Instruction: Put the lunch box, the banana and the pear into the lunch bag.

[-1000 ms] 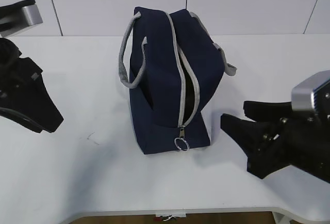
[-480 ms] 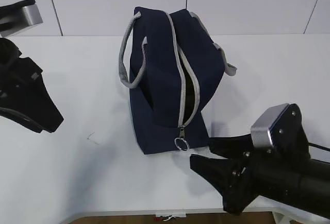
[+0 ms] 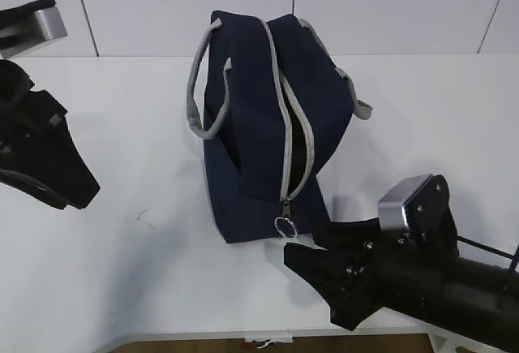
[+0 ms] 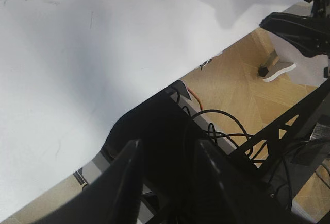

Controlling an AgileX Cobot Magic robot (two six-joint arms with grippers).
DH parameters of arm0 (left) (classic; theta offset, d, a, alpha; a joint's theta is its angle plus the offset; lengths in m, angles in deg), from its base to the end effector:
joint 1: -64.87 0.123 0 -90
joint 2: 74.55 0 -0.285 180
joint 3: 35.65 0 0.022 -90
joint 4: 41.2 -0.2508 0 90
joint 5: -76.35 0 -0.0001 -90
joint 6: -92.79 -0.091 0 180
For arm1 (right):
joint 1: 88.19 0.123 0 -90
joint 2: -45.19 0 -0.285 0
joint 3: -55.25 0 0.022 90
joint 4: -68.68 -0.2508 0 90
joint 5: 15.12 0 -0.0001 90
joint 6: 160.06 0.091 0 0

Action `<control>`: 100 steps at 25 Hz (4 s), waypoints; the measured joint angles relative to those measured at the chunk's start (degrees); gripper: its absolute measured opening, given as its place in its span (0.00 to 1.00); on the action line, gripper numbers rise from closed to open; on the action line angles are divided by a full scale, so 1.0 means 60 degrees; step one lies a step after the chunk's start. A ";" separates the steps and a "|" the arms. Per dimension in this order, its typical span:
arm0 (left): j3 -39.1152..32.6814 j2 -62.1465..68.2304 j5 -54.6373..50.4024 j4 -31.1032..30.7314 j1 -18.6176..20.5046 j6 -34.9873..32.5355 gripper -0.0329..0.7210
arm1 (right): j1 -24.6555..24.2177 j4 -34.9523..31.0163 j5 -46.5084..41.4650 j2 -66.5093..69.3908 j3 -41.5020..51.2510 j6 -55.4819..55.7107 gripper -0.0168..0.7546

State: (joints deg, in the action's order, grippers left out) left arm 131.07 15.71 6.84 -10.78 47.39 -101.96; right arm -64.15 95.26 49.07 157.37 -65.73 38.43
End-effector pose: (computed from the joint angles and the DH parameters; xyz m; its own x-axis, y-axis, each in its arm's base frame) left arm 0.2388 -0.1205 0.2917 -0.9195 0.3401 -0.1970 0.3930 0.7978 -0.4572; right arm 0.2099 0.1337 0.1144 -0.3823 -0.0623 -0.9219 -0.6821 0.6921 0.2361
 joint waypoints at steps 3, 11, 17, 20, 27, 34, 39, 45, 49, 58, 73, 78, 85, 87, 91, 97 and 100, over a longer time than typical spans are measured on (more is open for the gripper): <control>0.0000 0.0000 0.0000 0.0000 0.0000 0.0000 0.38 | 0.0000 -0.0020 0.0152 0.0358 -0.0194 0.0000 0.63; 0.0000 0.0000 0.0000 0.0000 0.0000 0.0000 0.38 | 0.0000 -0.0058 0.0190 0.0971 -0.0479 0.0019 0.63; 0.0000 0.0000 0.0000 0.0000 0.0000 0.0000 0.38 | 0.0000 -0.0058 0.0207 0.0976 -0.0717 0.0019 0.63; 0.0000 0.0000 0.0000 0.0000 0.0000 0.0000 0.37 | 0.0000 -0.0058 0.0207 0.0976 -0.0826 0.0019 0.63; 0.0000 0.0000 0.0000 0.0000 0.0000 0.0000 0.36 | 0.0000 -0.0058 0.0224 0.1052 -0.0911 0.0109 0.59; 0.0000 0.0000 0.0000 0.0000 0.0000 0.0000 0.36 | 0.0000 0.0007 0.0239 0.1089 -0.0915 0.0136 0.45; 0.0000 0.0000 0.0000 0.0000 0.0000 0.0000 0.36 | 0.0000 -0.0010 0.0239 0.1089 -0.0915 0.0152 0.40; 0.0000 0.0000 0.0000 0.0000 0.0000 0.0000 0.36 | 0.0000 -0.0024 0.0239 0.1089 -0.0915 0.0152 0.30; 0.0000 0.0000 0.0000 0.0018 0.0000 0.0000 0.36 | 0.0000 -0.0047 0.0239 0.1089 -0.0915 0.0152 0.25; 0.0000 0.0000 0.0000 0.0075 0.0000 0.0000 0.36 | 0.0000 -0.0068 0.0245 0.1089 -0.0915 0.0603 0.04; 0.0000 0.0000 0.0000 0.0156 0.0000 0.0000 0.35 | 0.0000 -0.0067 0.0337 0.0825 -0.0389 0.1513 0.04; 0.0000 0.0000 0.0000 0.0156 0.0000 0.0000 0.35 | 0.0000 -0.0067 0.0198 0.0116 -0.0368 0.1531 0.04; 0.0000 0.0000 0.0000 0.0156 0.0000 0.0000 0.35 | 0.0000 -0.0067 -0.0622 -0.1058 -0.0333 0.1531 0.04; 0.0000 0.0000 0.0000 0.0156 0.0000 0.0000 0.35 | 0.0000 -0.0049 -0.0964 -0.1449 -0.0333 0.1531 0.04; 0.0000 0.0000 0.0000 0.0187 0.0000 0.0000 0.35 | 0.0000 -0.0030 -0.1690 -0.2403 -0.0333 0.1563 0.04; 0.0000 0.0000 0.0000 0.0213 0.0000 0.0000 0.35 | 0.0000 0.0532 -0.3706 -0.3632 -0.0831 0.2054 0.04; 0.0000 0.0000 0.0000 0.0213 0.0000 0.0000 0.35 | 0.0000 0.1458 -0.4795 -0.4006 -0.1565 0.2897 0.04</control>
State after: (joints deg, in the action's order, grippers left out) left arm 131.07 15.71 6.84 -9.50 47.39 -101.96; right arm -64.15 104.01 20.30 133.33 -75.12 55.81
